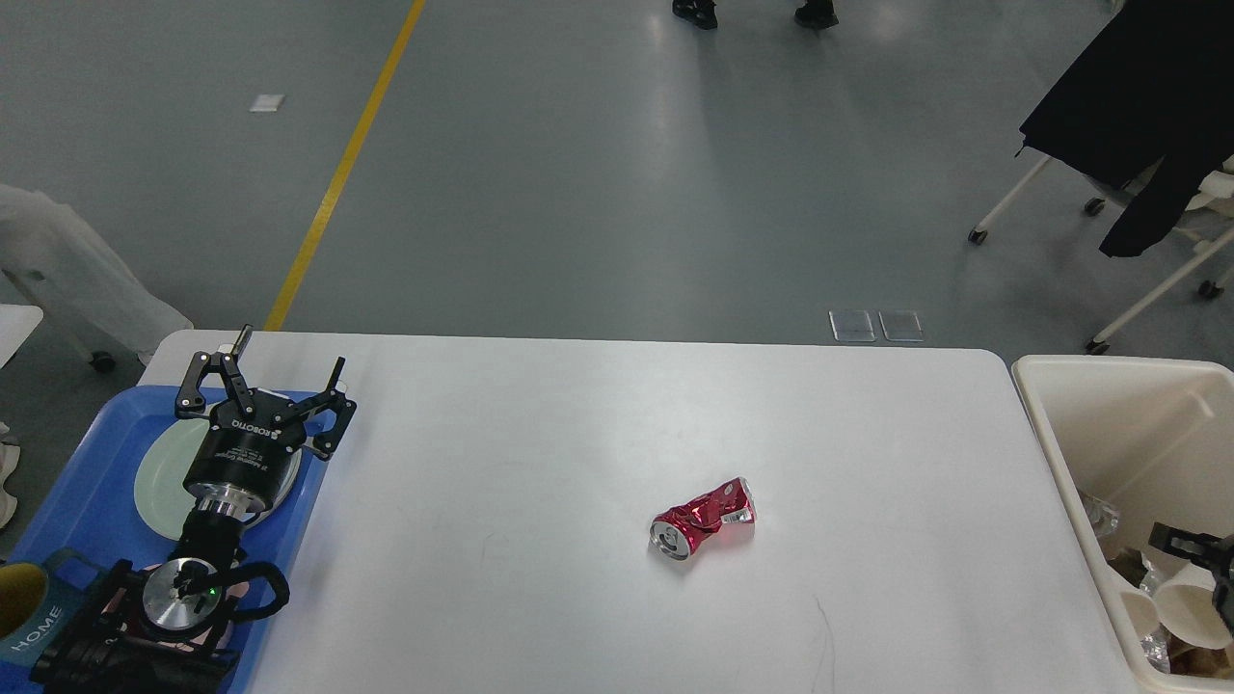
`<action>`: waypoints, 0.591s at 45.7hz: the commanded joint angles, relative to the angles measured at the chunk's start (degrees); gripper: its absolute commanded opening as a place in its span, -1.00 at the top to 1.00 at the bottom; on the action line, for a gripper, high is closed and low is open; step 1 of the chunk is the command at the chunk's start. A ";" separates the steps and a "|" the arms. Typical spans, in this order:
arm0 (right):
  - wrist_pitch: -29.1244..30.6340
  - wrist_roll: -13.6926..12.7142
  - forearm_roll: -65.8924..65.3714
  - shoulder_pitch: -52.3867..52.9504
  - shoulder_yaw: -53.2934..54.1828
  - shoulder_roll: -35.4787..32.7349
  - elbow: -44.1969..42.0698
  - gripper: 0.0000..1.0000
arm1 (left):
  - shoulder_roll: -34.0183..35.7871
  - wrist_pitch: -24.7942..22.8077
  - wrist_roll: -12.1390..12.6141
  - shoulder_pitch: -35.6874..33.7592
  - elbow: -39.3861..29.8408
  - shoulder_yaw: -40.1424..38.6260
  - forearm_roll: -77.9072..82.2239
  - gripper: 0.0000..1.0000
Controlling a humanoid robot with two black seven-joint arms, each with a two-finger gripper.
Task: Tidy desktop
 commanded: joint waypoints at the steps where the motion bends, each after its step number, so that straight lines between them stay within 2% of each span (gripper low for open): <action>1: 7.84 0.03 0.09 4.69 0.21 -1.47 2.03 -1.00 | 0.00 -0.03 0.00 0.00 0.00 0.00 0.00 -0.93; 6: 11.98 -0.41 -0.35 11.10 -0.66 -3.13 6.94 -1.00 | 0.00 0.06 0.00 0.00 0.00 0.00 0.00 -0.93; 9: 14.88 -0.58 -1.40 16.55 -1.37 -5.15 12.65 -1.00 | 0.00 -0.03 0.00 0.00 0.00 0.00 0.00 -0.93; 14: 15.76 -1.02 -7.37 27.35 -4.26 -7.71 23.55 -1.00 | 0.00 0.06 0.00 0.00 0.00 0.00 0.00 -0.93; 23: 19.63 -5.24 -9.67 45.02 -13.58 -7.27 39.10 -1.00 | 0.00 -0.03 0.00 0.00 0.00 0.00 0.00 -0.93; 27: 22.61 -5.42 -9.67 53.90 -17.09 -5.96 46.05 -1.00 | 0.00 -0.03 0.00 0.00 0.00 0.00 0.00 -0.93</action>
